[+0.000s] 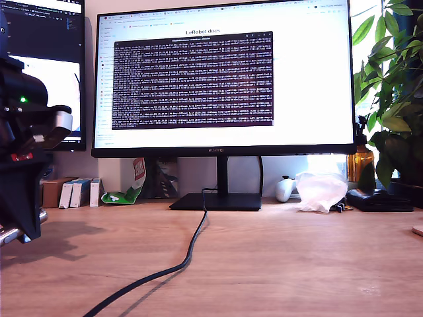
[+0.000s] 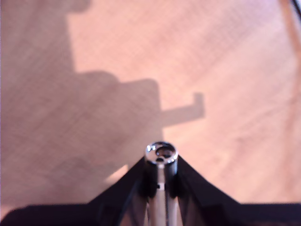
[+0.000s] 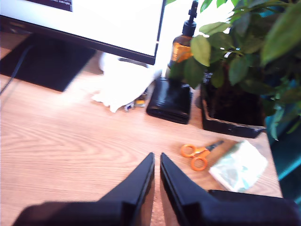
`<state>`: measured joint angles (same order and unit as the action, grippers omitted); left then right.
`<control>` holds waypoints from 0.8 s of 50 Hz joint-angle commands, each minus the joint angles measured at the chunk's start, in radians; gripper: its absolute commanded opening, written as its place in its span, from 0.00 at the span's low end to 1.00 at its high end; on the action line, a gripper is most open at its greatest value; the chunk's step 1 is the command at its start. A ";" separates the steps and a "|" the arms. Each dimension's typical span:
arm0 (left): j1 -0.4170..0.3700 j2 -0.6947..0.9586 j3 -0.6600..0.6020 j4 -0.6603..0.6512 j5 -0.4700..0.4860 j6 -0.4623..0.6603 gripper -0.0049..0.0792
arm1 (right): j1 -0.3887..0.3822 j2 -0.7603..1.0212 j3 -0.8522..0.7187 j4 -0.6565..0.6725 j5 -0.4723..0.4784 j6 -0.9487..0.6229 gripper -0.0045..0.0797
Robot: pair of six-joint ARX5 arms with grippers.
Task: Pick the metallic laser pointer with your right arm, pass it to your left arm, then place it down to the left side of the table
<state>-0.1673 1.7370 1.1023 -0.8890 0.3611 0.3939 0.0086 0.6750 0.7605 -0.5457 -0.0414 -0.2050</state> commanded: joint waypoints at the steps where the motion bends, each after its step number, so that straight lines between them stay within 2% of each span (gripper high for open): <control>1: 0.008 0.004 -0.005 0.008 -0.004 0.007 0.03 | 0.005 -0.006 -0.024 0.011 -0.008 -0.001 0.04; 7: 0.010 0.004 -0.005 0.008 -0.004 0.008 0.03 | 0.006 -0.007 -0.024 0.017 -0.012 0.000 0.04; 10: 0.010 0.004 -0.005 0.019 -0.004 0.009 0.07 | 0.006 -0.006 -0.024 0.018 -0.012 0.000 0.04; 17: 0.010 0.004 -0.005 0.047 -0.004 0.008 0.28 | 0.005 -0.006 -0.024 0.023 -0.012 0.025 0.04; 19: 0.010 0.004 -0.005 0.052 -0.004 0.008 0.31 | 0.005 -0.006 -0.024 0.023 -0.011 0.025 0.04; 40: 0.010 0.002 0.018 0.063 0.014 0.008 0.30 | 0.005 -0.006 -0.024 0.025 -0.012 0.025 0.04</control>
<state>-0.1608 1.7370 1.1027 -0.8291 0.3637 0.3962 0.0086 0.6750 0.7605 -0.5312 -0.0471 -0.1837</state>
